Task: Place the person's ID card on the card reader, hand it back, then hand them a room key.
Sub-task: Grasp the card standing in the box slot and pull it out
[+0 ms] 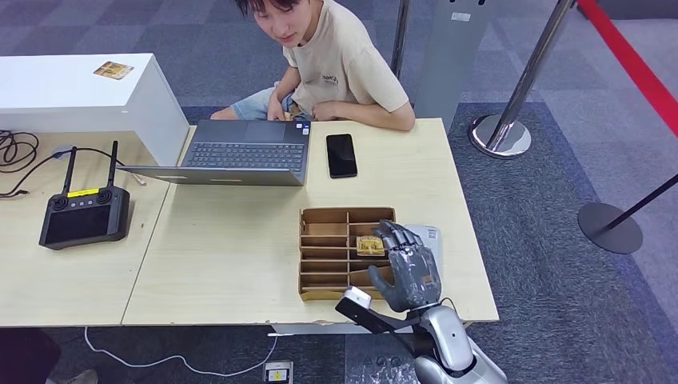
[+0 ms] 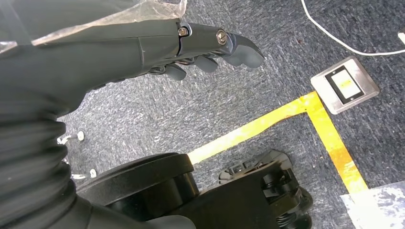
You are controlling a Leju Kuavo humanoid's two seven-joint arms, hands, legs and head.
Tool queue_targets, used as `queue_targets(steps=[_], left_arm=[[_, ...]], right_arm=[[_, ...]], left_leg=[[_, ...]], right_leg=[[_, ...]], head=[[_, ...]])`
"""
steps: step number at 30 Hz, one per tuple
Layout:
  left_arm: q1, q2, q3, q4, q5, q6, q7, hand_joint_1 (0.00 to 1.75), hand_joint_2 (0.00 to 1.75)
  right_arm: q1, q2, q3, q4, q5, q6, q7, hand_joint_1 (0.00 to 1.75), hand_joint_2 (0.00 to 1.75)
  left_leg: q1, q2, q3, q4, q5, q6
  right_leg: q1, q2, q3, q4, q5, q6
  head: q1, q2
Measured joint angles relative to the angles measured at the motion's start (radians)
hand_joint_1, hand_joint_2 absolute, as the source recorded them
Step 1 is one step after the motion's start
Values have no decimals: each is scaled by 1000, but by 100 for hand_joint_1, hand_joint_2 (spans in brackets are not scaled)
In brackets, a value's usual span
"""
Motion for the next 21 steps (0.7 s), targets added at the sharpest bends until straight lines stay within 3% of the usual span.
queue_targets(steps=[3, 7, 15, 21], left_arm=[[0, 0, 0, 0, 0, 0, 0, 0, 175], [0, 0, 0, 0, 2, 0, 0, 0, 175], [0, 0, 0, 0, 6, 0, 0, 0, 175], [0, 0, 0, 0, 6, 0, 0, 0, 175]], right_arm=[[0, 0, 0, 2, -2, 0, 0, 94, 175], [0, 0, 0, 3, -13, 0, -1, 127, 175], [0, 0, 0, 8, -16, 0, -7, 75, 175], [0, 0, 0, 8, -18, 0, -9, 69, 175]], left_leg=[[0, 0, 0, 0, 0, 0], [0, 0, 0, 0, 0, 0], [0, 0, 0, 0, 0, 0], [0, 0, 0, 0, 0, 0]], right_leg=[[0, 0, 0, 0, 0, 0], [0, 0, 0, 0, 0, 0], [0, 0, 0, 0, 0, 0], [0, 0, 0, 0, 0, 0]], head=[[0, 0], [0, 0], [0, 0], [0, 0]])
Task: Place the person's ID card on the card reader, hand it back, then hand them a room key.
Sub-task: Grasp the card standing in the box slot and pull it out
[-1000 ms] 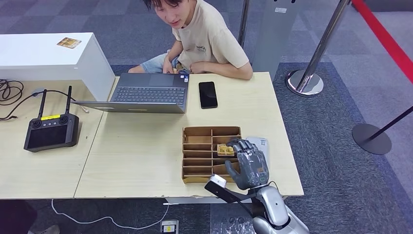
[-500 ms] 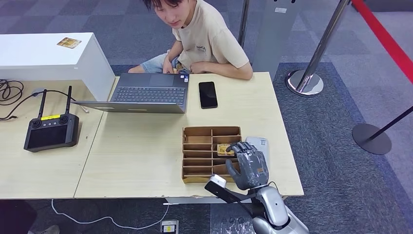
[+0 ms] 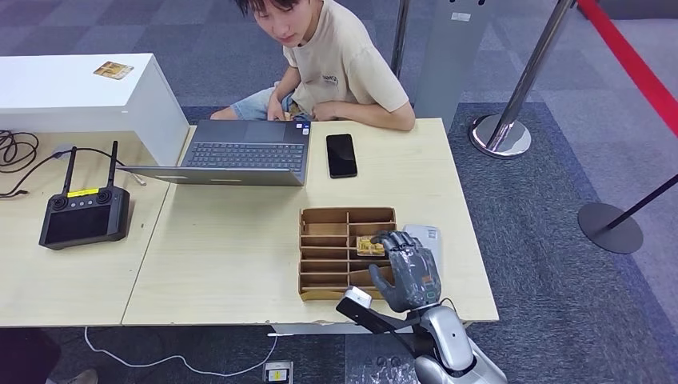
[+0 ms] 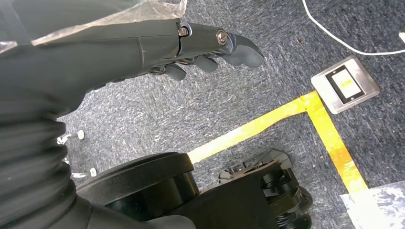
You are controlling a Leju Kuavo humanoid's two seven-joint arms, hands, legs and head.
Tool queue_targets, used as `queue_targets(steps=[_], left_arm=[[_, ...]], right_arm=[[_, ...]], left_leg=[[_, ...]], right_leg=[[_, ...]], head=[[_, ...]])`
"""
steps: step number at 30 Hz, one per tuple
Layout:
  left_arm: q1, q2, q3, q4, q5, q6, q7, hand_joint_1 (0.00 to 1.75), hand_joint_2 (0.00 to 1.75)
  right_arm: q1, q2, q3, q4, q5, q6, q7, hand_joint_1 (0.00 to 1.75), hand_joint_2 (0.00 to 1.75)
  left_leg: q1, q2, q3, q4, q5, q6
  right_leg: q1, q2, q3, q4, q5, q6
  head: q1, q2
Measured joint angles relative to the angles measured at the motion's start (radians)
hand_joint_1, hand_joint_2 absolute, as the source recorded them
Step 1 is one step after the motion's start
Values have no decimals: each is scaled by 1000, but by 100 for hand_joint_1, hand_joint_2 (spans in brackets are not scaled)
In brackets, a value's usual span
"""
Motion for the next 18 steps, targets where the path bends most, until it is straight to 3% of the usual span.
queue_targets(steps=[18], left_arm=[[0, 0, 0, 0, 3, 0, -4, 0, 175]], right_arm=[[0, 0, 0, 0, -4, 1, 0, 75, 175]], left_leg=[[0, 0, 0, 0, 0, 0]], right_leg=[[0, 0, 0, 0, 0, 0]], head=[[0, 0]])
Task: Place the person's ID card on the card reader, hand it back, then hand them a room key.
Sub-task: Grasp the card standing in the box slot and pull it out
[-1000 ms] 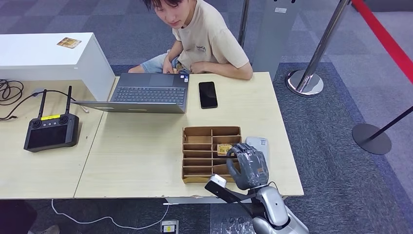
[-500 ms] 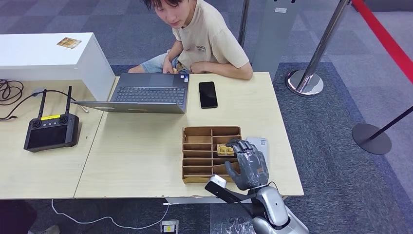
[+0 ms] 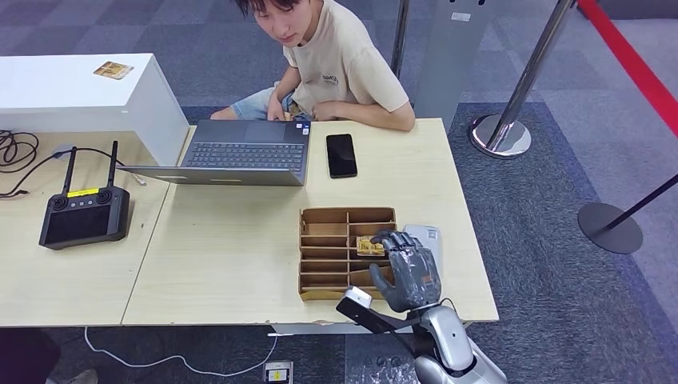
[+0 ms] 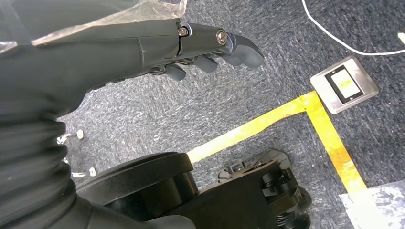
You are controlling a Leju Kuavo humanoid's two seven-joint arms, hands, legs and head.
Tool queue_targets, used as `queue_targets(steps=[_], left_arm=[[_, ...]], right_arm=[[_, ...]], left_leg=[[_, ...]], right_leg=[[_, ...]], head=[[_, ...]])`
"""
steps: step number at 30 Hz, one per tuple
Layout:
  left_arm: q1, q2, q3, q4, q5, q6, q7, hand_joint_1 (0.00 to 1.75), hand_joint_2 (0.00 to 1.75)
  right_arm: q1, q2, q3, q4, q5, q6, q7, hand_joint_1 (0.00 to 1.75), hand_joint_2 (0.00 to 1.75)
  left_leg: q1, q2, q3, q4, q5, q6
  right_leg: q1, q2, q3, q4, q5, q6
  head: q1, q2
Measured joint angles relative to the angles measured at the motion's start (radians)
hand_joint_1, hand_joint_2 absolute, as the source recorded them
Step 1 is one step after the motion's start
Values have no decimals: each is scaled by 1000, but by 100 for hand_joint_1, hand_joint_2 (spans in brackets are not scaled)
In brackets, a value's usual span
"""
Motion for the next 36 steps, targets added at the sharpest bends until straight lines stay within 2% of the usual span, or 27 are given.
queue_targets(steps=[10, 16, 32, 36], left_arm=[[0, 0, 0, 0, 2, 0, -6, 0, 175], [0, 0, 0, 0, 3, 0, -7, 0, 175], [0, 0, 0, 0, -1, -3, -7, 0, 175], [0, 0, 0, 0, -3, -3, -7, 0, 175]], right_arm=[[-2, -1, 0, 7, -4, -2, 0, 73, 175], [-4, -1, -1, 11, -6, -2, 0, 81, 175], [-20, -6, -3, 32, -8, 4, 0, 72, 175], [-29, -9, -3, 38, -8, 9, 0, 74, 175]], left_leg=[[0, 0, 0, 0, 0, 0], [0, 0, 0, 0, 0, 0], [0, 0, 0, 0, 0, 0], [0, 0, 0, 0, 0, 0]], right_leg=[[0, 0, 0, 0, 0, 0], [0, 0, 0, 0, 0, 0], [0, 0, 0, 0, 0, 0], [0, 0, 0, 0, 0, 0]], head=[[0, 0], [0, 0], [0, 0], [0, 0]])
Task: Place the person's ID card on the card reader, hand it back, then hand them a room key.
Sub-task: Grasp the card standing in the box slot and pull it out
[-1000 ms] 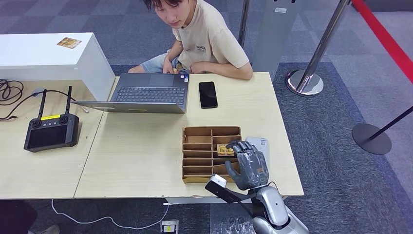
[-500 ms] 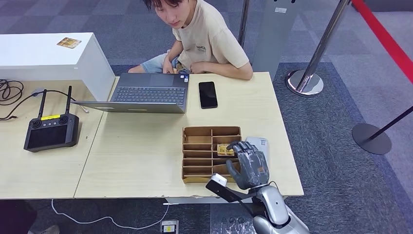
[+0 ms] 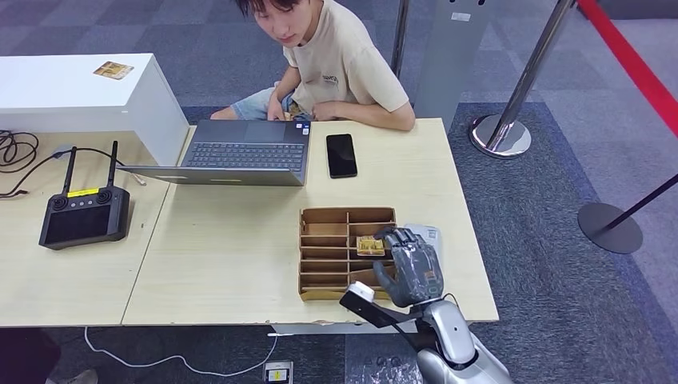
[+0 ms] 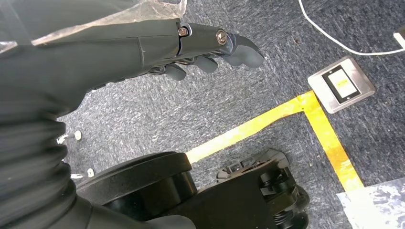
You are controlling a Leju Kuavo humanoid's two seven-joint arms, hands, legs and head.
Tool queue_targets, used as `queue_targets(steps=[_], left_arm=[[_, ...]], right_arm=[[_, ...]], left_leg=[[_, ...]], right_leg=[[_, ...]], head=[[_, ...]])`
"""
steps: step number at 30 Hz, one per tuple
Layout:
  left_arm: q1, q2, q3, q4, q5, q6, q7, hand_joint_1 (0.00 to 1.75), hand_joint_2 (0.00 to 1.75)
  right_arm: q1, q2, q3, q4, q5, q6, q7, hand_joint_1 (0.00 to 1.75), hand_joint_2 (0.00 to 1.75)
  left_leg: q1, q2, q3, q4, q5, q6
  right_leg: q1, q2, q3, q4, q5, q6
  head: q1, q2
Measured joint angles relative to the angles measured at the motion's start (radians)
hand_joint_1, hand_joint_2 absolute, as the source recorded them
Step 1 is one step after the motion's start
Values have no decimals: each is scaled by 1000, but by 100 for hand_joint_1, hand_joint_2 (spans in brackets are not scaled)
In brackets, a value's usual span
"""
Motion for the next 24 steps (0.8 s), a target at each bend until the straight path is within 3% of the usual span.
queue_targets(steps=[24], left_arm=[[0, 0, 0, 0, 1, -1, -1, 0, 175]], right_arm=[[-16, -12, -6, 37, -1, 6, -2, 75, 175]], left_leg=[[0, 0, 0, 0, 0, 0]], right_leg=[[0, 0, 0, 0, 0, 0]], head=[[0, 0]])
